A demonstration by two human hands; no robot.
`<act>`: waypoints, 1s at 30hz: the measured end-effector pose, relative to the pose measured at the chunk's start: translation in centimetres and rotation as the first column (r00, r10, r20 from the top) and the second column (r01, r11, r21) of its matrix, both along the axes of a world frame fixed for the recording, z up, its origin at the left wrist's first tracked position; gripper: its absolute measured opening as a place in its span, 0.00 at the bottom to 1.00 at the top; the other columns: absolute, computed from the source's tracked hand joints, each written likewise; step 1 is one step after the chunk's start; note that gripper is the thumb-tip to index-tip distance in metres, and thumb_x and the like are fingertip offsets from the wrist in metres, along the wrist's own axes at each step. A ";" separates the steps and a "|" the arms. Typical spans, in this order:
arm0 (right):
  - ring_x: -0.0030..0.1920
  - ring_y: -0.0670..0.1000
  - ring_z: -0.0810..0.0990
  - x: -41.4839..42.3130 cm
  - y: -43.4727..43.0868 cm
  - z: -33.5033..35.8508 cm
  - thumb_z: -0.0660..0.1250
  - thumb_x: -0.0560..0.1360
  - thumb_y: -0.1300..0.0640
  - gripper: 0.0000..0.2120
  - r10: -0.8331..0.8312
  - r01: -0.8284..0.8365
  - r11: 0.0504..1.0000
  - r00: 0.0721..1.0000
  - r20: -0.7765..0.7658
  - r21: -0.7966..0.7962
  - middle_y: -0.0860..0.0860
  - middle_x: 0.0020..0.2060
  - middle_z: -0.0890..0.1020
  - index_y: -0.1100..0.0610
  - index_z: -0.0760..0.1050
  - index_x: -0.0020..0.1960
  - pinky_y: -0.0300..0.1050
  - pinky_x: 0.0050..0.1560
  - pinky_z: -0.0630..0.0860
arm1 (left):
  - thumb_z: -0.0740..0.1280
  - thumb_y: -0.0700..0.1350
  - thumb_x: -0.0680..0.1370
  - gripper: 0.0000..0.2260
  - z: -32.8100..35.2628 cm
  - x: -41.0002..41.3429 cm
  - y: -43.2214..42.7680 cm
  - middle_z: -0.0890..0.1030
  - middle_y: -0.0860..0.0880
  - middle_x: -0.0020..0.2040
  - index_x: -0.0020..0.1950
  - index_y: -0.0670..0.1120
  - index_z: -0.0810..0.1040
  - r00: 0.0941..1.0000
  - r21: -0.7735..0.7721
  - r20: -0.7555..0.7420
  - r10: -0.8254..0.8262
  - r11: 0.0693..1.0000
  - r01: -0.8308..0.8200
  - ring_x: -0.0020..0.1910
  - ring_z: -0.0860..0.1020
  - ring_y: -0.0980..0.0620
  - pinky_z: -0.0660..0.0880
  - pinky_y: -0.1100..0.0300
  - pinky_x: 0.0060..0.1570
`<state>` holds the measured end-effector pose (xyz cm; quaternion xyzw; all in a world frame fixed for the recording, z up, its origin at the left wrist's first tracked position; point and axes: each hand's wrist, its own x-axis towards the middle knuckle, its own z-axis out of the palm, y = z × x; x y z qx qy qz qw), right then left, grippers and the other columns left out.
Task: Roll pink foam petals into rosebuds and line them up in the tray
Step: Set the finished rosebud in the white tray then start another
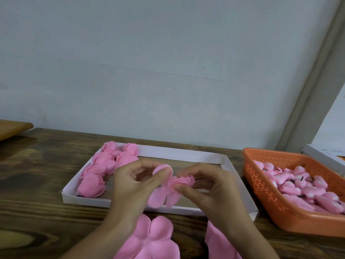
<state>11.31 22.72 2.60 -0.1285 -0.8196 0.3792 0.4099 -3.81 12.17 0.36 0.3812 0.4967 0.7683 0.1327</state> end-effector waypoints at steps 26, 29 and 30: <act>0.42 0.54 0.88 0.4 -0.6 0.9 0.81 0.70 0.61 0.09 0.039 -0.038 0.994 0.999 0.001 -0.107 0.50 0.42 0.88 0.49 0.86 0.45 0.58 0.45 0.85 | 0.71 0.49 0.76 0.21 1.1 -2.5 -0.2 0.84 0.39 0.57 0.67 0.44 0.74 0.888 -0.091 -0.193 -0.417 0.909 0.407 0.59 0.82 0.39 0.79 0.46 0.57; 0.42 0.51 0.87 0.5 -0.9 1.2 0.81 0.70 0.60 0.09 0.055 -0.055 0.998 0.995 0.079 -0.010 0.45 0.42 0.87 0.48 0.86 0.45 0.52 0.44 0.85 | 0.80 0.48 0.72 0.35 1.6 -3.7 -0.9 0.79 0.48 0.69 0.75 0.50 0.69 0.715 -0.456 -0.270 -0.644 0.740 0.494 0.70 0.77 0.46 0.74 0.44 0.68; 0.42 0.50 0.87 0.4 -1.2 1.2 0.81 0.70 0.60 0.10 0.066 -0.069 0.997 0.992 0.107 0.023 0.42 0.42 0.87 0.47 0.86 0.45 0.48 0.43 0.85 | 0.80 0.50 0.72 0.36 1.6 -3.5 -1.3 0.77 0.52 0.72 0.76 0.54 0.69 0.653 -0.558 -0.342 -0.676 0.705 0.438 0.72 0.75 0.51 0.73 0.49 0.69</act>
